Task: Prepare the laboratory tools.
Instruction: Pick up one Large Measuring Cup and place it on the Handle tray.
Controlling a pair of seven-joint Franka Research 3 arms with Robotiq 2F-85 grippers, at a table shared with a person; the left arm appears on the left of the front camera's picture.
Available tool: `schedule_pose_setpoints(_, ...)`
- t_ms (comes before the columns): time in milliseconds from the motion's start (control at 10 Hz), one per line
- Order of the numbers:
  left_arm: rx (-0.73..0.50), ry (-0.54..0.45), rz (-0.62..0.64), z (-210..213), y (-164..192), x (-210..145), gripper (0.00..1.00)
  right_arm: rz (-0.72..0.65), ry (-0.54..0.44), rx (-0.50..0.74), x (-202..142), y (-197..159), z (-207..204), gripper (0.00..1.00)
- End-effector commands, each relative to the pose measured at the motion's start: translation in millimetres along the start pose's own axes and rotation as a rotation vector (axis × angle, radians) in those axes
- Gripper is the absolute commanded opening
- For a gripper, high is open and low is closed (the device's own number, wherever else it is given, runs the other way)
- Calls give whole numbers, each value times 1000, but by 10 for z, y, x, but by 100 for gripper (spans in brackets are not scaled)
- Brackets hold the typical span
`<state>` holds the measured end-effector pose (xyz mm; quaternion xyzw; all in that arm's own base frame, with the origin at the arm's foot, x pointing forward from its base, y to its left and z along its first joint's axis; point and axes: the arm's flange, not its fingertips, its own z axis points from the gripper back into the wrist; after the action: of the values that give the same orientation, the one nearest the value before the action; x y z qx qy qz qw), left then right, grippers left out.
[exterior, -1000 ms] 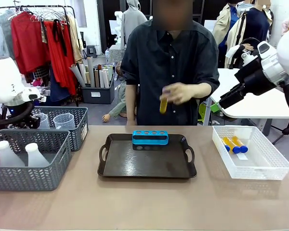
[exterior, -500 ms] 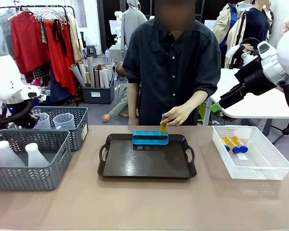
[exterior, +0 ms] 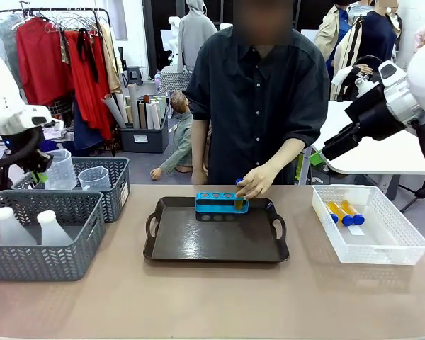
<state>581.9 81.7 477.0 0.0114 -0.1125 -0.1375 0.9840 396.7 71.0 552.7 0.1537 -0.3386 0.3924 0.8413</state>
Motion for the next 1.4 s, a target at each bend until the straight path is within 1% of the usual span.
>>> schedule_pose_setpoints(0, -36, -45, -83, 498, -160, -37, 0, -4, -18, 19, 7, -5, 2, 100)
schedule_pose_setpoints(100, -28, -66, -131, 740, -282, -27, 0, -4, -18, 19, 7, -5, 2, 100)
schedule_pose_setpoints(200, -19, -102, -201, 1054, -480, -21, 0, -4, -18, 19, 7, -5, 2, 100)
schedule_pose_setpoints(400, -40, -144, -317, 1512, -867, 2, 0, -4, -18, 19, 7, -5, 2, 100)
schedule_pose_setpoints(500, -72, -157, -381, 1694, -1053, 28, 0, -4, -18, 19, 7, -5, 2, 100)
schedule_pose_setpoints(700, -132, -132, -526, 1960, -1538, 111, 0, -4, -18, 19, 7, -5, 2, 100)
schedule_pose_setpoints(1000, -130, -139, -748, 2150, -2173, 252, 0, -4, -18, 19, 7, -5, 2, 100)
schedule_pose_setpoints(1200, -165, -111, -910, 2044, -2578, 427, 0, -4, -18, 19, 7, -5, 2, 100)
schedule_pose_setpoints(1300, -196, -121, -955, 1950, -2738, 514, 0, -4, -18, 19, 7, -5, 2, 100)
